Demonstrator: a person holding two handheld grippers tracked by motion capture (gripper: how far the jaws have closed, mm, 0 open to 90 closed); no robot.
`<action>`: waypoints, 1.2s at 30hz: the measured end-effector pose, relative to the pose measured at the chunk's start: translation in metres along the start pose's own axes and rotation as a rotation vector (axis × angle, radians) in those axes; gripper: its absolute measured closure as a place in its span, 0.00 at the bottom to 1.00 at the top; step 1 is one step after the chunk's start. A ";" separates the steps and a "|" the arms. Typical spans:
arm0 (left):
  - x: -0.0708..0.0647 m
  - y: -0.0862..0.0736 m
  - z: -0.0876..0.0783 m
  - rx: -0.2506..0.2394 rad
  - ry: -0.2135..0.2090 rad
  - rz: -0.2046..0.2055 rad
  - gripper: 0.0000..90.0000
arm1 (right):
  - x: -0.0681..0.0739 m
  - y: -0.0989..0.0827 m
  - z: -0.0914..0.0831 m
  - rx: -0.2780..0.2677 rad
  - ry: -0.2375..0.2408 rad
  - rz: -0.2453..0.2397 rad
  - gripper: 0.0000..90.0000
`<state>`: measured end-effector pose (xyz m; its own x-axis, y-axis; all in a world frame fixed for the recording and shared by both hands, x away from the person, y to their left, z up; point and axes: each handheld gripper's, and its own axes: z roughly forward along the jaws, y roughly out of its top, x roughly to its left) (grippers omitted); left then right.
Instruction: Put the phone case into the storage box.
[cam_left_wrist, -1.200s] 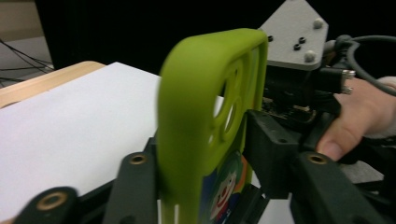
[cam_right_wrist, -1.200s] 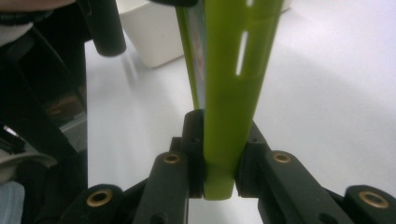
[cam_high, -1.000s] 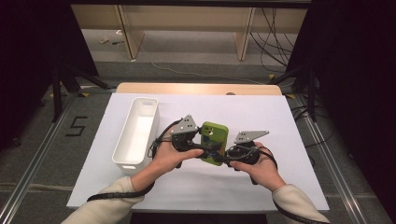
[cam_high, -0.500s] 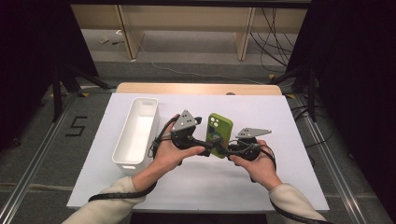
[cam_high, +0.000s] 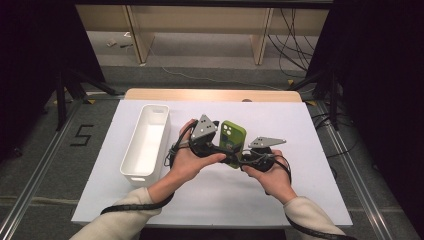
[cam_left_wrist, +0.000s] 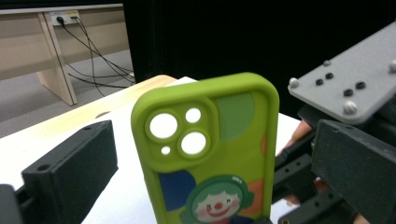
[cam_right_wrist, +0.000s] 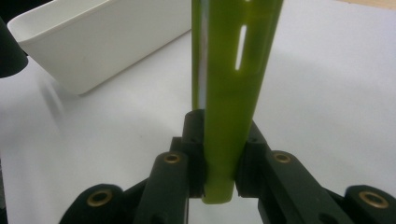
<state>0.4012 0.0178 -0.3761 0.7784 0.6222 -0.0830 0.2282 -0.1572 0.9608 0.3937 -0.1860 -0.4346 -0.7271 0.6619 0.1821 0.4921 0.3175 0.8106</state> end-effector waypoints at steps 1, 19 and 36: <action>0.000 0.000 0.001 0.002 0.003 0.003 0.00 | 0.000 0.000 0.001 0.001 -0.004 -0.002 0.87; -0.001 0.001 0.010 0.019 0.052 -0.002 0.02 | 0.007 0.001 0.002 -0.005 -0.013 -0.022 0.87; -0.002 -0.002 0.011 0.008 0.036 -0.038 0.16 | 0.009 0.001 0.002 -0.005 -0.034 -0.031 0.87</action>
<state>0.4061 0.0081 -0.3805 0.7478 0.6548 -0.1098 0.2618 -0.1389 0.9551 0.3888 -0.1785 -0.4330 -0.7252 0.6746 0.1381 0.4670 0.3345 0.8185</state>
